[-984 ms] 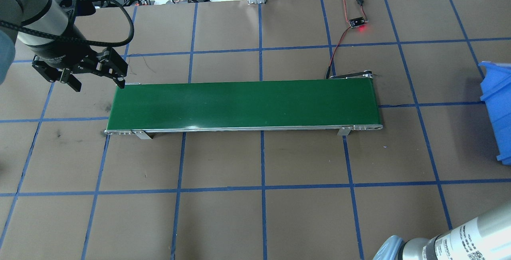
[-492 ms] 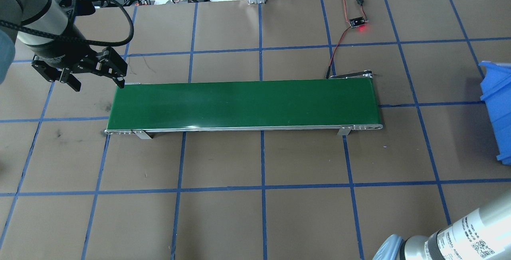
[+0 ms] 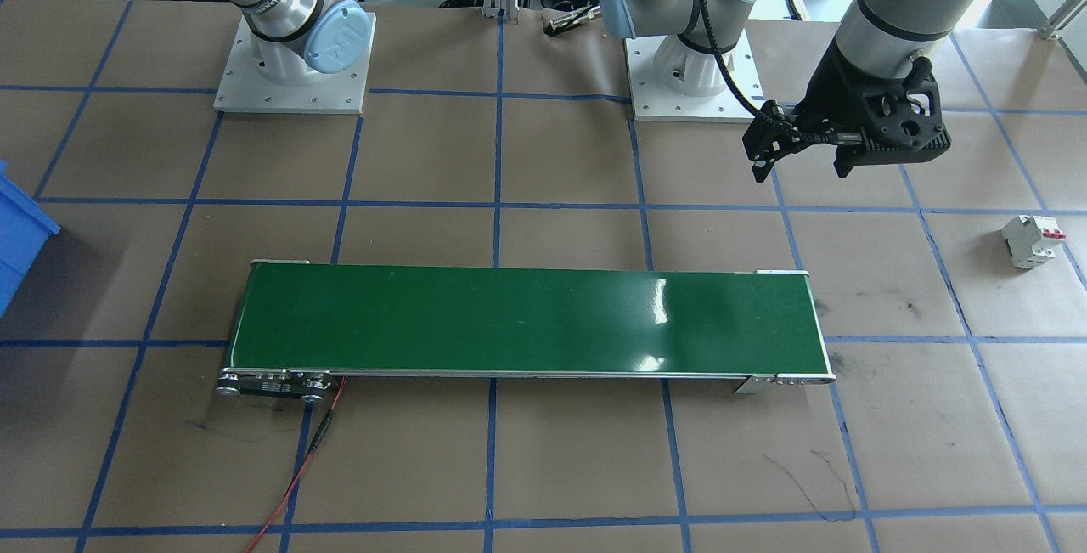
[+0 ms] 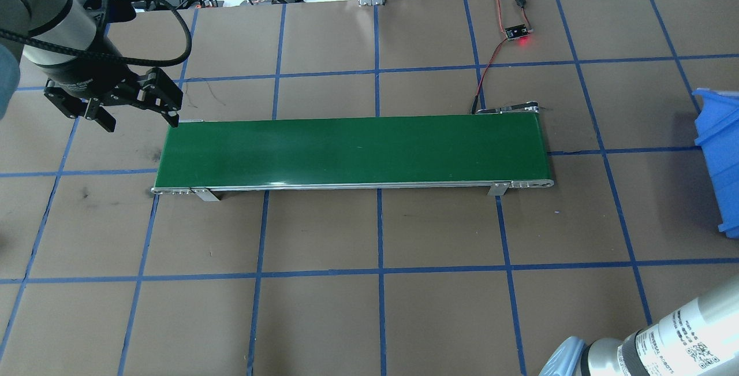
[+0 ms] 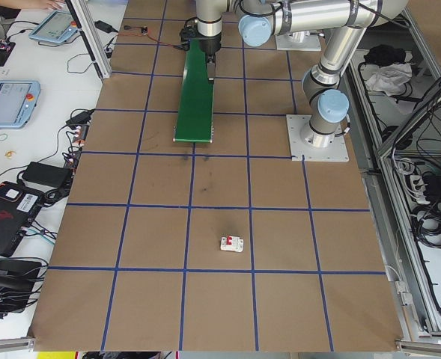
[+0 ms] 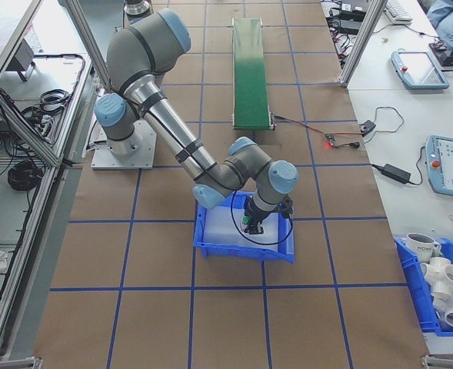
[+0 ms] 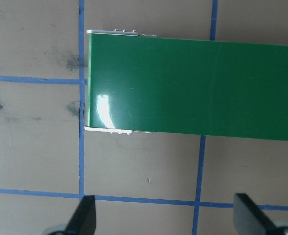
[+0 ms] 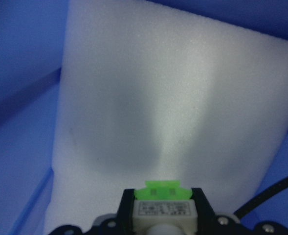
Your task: Move button from left to right
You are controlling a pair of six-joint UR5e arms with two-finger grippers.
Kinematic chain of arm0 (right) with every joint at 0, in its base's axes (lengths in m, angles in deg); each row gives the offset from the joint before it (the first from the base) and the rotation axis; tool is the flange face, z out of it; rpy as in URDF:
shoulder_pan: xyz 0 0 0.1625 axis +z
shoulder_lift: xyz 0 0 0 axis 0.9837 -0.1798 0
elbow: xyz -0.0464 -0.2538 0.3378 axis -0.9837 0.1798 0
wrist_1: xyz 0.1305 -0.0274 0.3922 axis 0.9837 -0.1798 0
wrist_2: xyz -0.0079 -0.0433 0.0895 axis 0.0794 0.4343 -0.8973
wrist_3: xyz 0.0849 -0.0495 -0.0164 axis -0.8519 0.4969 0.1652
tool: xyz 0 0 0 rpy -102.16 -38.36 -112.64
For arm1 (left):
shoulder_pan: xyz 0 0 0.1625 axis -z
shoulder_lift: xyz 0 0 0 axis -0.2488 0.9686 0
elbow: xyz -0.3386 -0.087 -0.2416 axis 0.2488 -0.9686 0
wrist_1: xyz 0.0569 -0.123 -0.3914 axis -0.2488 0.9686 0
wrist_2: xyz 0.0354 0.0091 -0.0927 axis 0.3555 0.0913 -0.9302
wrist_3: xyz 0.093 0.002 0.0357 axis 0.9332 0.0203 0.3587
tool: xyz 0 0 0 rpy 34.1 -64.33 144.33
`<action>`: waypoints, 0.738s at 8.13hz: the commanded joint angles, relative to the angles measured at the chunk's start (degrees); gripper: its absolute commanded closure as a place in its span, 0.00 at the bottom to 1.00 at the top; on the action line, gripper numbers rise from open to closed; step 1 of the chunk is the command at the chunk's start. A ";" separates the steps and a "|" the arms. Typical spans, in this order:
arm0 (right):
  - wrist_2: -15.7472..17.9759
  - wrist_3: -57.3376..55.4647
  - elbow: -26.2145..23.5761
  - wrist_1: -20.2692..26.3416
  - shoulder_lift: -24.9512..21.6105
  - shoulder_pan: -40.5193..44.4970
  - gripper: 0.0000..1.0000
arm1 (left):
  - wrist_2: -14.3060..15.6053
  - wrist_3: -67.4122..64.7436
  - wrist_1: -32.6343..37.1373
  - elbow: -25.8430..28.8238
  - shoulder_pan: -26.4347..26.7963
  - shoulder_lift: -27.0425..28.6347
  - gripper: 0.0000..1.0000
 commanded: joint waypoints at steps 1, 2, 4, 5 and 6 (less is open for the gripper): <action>0.12 0.13 -2.01 -4.24 0.09 -0.67 0.43 | -0.02 -0.05 0.01 -0.09 0.02 0.00 0.00; 0.03 0.22 -2.01 -4.25 0.00 -0.85 0.28 | 0.06 -0.05 0.01 -0.01 0.02 0.00 0.00; -0.06 2.05 -1.84 -4.16 -1.57 -0.85 0.00 | 0.06 -0.05 0.01 -0.01 0.02 0.00 0.00; -0.14 2.41 -1.84 -3.03 -5.59 -0.85 0.00 | 0.15 -0.05 0.10 -0.09 0.02 0.00 0.00; -0.14 2.16 -1.84 2.55 -11.11 -0.94 0.00 | 0.06 -0.05 0.01 -0.01 0.02 0.00 0.00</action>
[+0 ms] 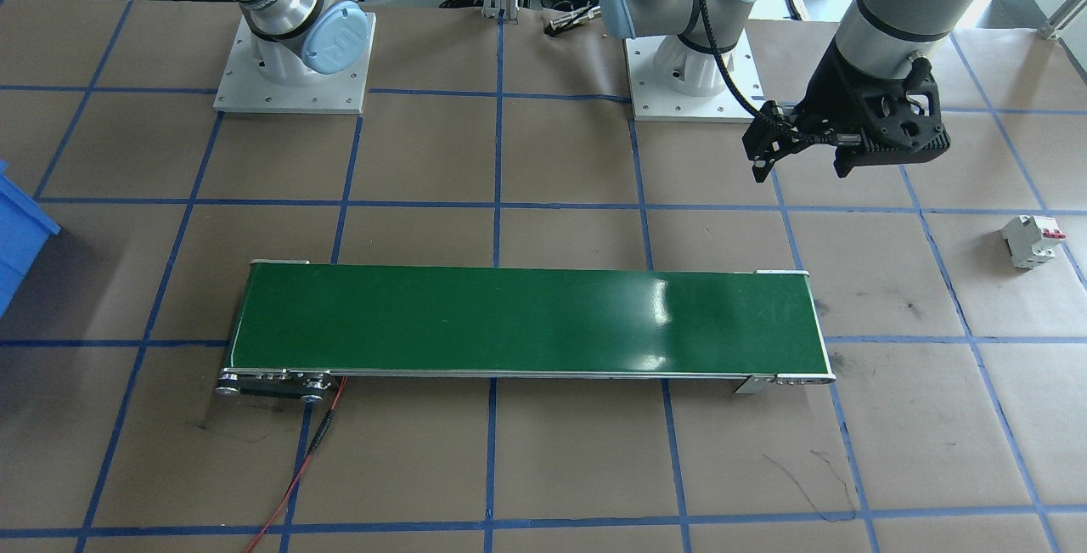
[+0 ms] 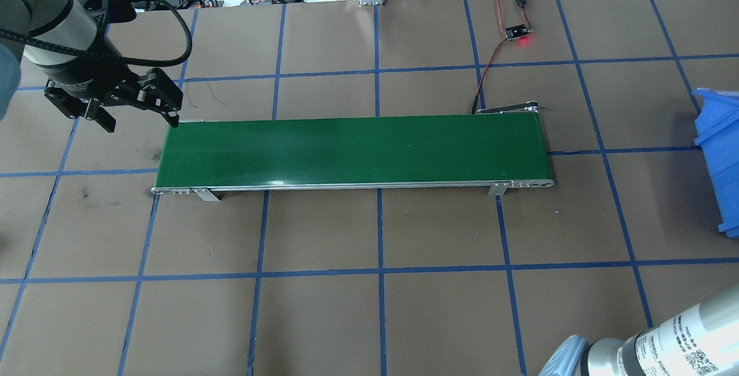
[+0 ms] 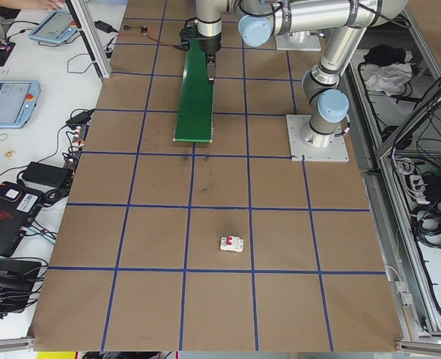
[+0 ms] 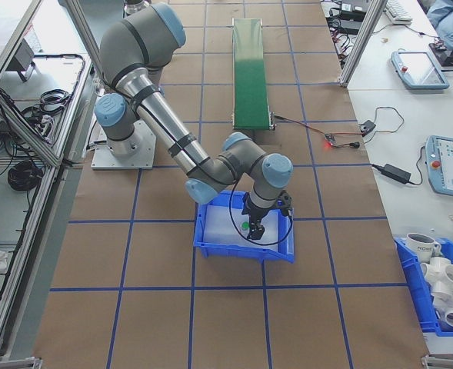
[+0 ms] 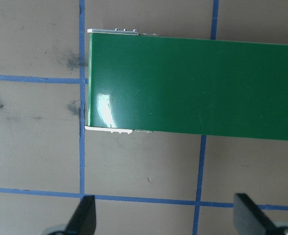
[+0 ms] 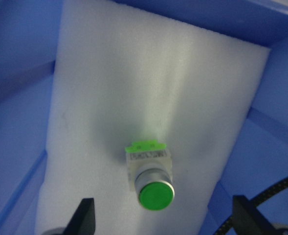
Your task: Move button from left to right
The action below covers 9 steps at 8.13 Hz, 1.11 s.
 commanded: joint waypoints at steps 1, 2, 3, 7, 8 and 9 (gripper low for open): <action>-0.05 -0.13 0.02 11.82 -12.72 0.34 0.00 | -0.03 0.00 -0.03 -0.06 0.00 0.00 0.00; -0.92 -1.09 -0.06 14.57 -17.56 2.35 0.00 | 0.05 0.00 -0.03 0.03 0.00 0.00 0.00; -1.28 -5.19 0.02 19.04 -20.74 6.46 0.00 | -0.03 0.09 -0.03 -0.06 -0.08 0.00 0.00; -4.51 -38.52 0.02 29.96 -29.62 32.51 0.00 | -0.12 0.09 -0.03 0.03 -0.09 0.00 0.00; -4.79 -49.24 0.02 30.68 -30.95 41.74 0.00 | -0.12 0.09 -0.03 -0.06 -0.09 0.00 0.00; -6.88 -59.62 0.02 31.21 -31.14 48.88 0.00 | -0.21 0.09 -0.03 0.03 0.00 0.00 0.00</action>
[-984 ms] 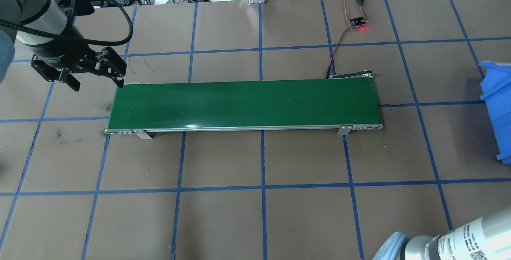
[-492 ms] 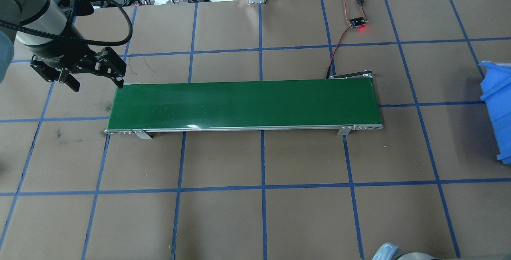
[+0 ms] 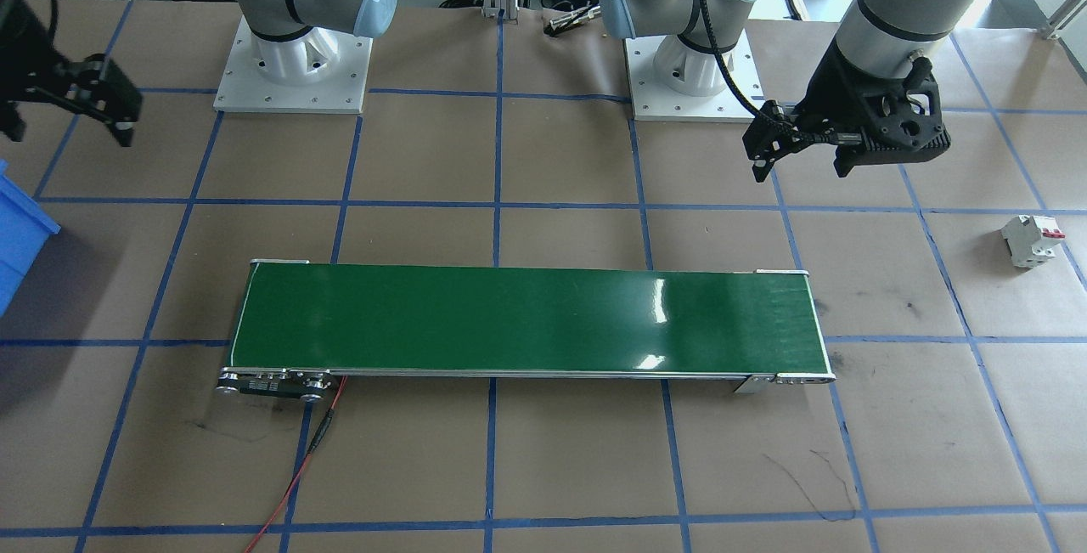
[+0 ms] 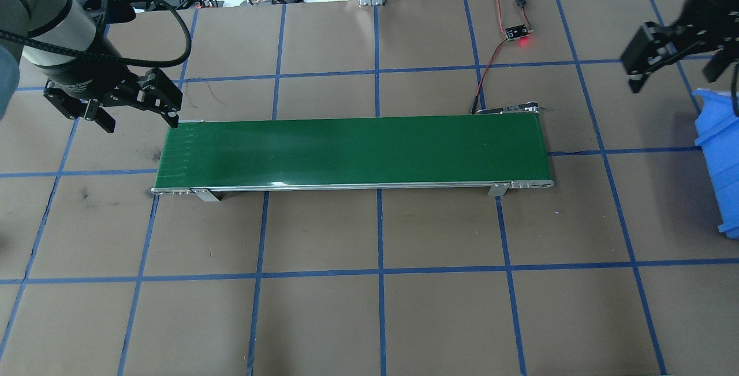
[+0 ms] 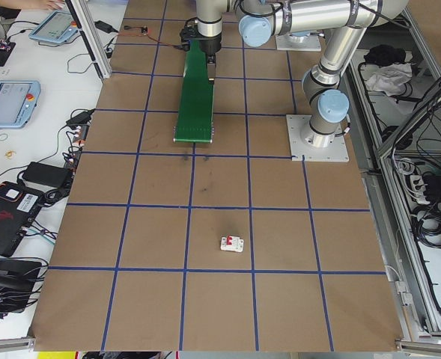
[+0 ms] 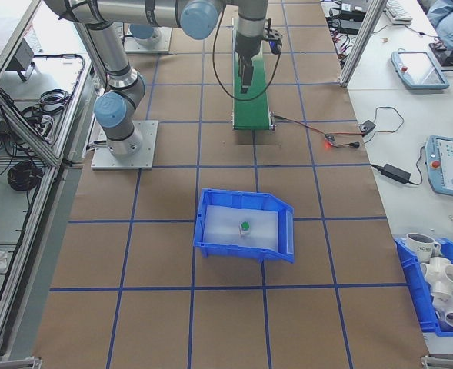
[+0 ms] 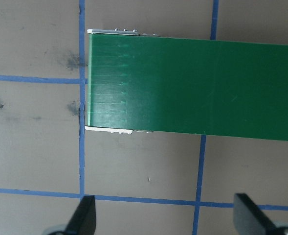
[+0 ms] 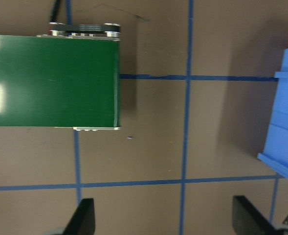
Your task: Move button from left to right
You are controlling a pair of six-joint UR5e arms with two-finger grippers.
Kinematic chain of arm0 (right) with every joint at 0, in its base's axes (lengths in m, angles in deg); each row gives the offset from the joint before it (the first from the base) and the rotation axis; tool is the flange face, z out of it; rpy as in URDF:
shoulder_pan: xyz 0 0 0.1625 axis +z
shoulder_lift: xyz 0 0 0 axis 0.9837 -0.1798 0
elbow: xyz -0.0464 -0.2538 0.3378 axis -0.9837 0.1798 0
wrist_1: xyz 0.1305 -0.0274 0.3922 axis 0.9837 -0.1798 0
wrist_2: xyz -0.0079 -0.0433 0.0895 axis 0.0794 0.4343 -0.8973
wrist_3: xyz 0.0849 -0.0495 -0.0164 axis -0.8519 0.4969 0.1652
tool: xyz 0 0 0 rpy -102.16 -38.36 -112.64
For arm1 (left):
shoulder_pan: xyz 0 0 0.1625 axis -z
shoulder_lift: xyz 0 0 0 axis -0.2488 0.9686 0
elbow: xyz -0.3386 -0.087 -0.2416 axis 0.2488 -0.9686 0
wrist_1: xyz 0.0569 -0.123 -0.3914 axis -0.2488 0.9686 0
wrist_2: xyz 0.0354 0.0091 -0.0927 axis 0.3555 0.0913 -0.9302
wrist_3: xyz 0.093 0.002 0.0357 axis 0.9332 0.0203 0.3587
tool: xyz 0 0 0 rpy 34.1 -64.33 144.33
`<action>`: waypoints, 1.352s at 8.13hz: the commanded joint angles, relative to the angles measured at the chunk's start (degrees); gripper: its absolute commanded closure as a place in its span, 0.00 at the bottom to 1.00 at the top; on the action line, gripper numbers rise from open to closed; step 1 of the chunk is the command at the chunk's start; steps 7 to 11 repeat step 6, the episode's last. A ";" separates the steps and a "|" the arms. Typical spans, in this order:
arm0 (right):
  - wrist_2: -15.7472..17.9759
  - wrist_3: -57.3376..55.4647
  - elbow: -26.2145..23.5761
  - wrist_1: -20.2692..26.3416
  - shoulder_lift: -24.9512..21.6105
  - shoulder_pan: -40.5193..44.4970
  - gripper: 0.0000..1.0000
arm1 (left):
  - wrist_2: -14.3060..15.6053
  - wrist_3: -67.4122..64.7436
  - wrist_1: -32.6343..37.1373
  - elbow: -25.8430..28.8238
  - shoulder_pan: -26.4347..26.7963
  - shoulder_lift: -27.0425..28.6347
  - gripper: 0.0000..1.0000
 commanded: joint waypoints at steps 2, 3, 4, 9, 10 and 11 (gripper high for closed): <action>-5.64 -22.81 0.00 0.65 -1.12 20.87 0.00 | -0.11 -0.09 -0.01 0.04 0.08 0.00 0.00; -5.56 -22.02 0.09 -0.05 -0.86 20.79 0.00 | -0.28 -0.09 -0.01 0.04 0.08 0.00 0.00; -5.56 -20.02 0.09 -3.27 -0.60 20.79 0.00 | -0.46 -0.09 -0.01 0.13 0.08 0.00 0.00; -5.56 -18.59 0.09 -4.53 -0.24 20.79 0.00 | -0.11 -0.09 -0.01 0.22 0.25 0.09 0.00; -5.56 -18.59 0.09 -4.53 -0.24 20.79 0.00 | -0.11 -0.09 -0.01 0.22 0.25 0.09 0.00; -5.56 -18.59 0.09 -4.53 -0.24 20.79 0.00 | -0.11 -0.09 -0.01 0.22 0.25 0.09 0.00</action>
